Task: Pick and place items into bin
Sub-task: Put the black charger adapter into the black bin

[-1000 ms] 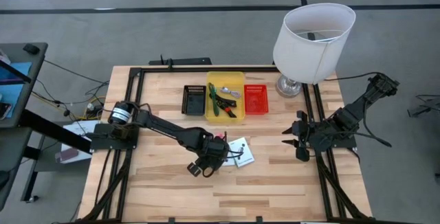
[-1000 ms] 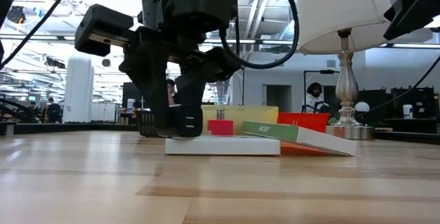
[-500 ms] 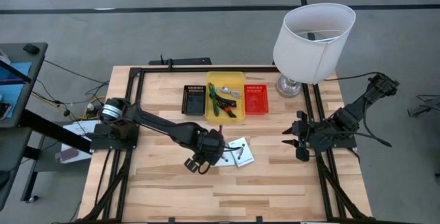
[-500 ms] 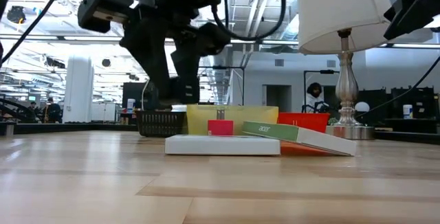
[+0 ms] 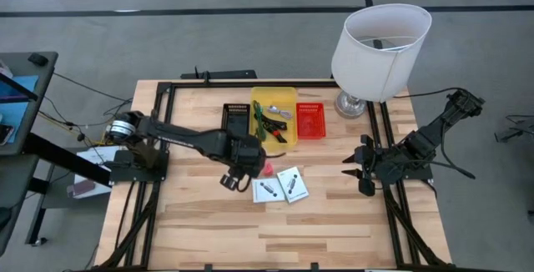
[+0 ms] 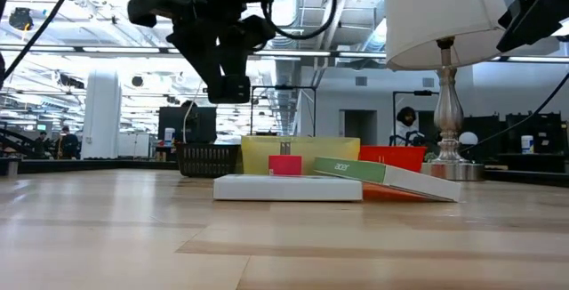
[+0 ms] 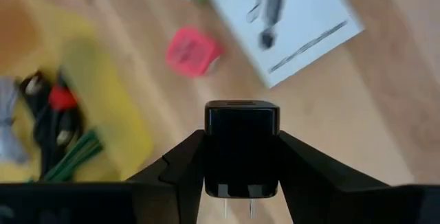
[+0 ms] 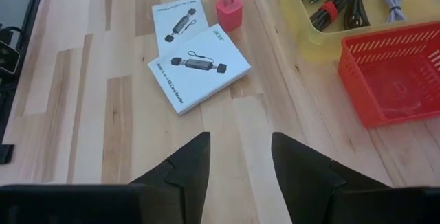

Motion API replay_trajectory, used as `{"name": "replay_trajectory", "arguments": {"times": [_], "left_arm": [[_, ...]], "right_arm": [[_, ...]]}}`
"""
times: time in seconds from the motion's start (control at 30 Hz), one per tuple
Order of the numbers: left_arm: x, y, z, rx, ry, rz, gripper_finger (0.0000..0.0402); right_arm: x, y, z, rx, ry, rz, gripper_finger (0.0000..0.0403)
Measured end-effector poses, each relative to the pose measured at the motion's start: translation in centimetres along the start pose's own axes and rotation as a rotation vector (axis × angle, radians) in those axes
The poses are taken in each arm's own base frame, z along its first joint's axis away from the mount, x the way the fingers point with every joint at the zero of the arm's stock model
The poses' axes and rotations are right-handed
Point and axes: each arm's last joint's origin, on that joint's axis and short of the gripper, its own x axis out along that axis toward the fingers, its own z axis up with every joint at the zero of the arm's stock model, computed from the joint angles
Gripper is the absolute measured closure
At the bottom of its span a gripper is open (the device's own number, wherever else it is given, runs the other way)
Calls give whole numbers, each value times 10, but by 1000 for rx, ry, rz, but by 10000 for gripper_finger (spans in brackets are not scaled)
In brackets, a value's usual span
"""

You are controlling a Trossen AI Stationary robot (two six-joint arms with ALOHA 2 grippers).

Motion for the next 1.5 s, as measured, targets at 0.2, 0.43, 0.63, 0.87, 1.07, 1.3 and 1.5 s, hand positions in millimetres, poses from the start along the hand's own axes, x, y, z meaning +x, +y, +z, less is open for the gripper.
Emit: {"name": "replay_trajectory", "arguments": {"times": [0.2, 0.43, 0.63, 0.87, 1.07, 1.3, 1.5], "left_arm": [[0, 23, -17, -54, 87, 57, 254], [3, 62, -44, -153, 150, 91, 254], [4, 99, -77, -270, 199, 108, 252], [4, 139, -119, -435, 176, 103, 252], [2, 162, -145, -518, 136, 121, 251], [1, 171, -156, -541, 101, 121, 251], [1, 170, -153, -535, 58, 77, 250]], "right_arm": [[0, 0, 0, 0, 0, -1, 251], [0, 0, 0, 0, 1, -2, 252], [0, 0, 0, -2, 2, -2, 254], [0, 0, 0, -1, 2, -1, 253], [0, 0, 0, -1, 2, -1, 254], [0, 0, 0, -1, 1, -1, 250], [0, 0, 0, -1, 1, -1, 253]]}}
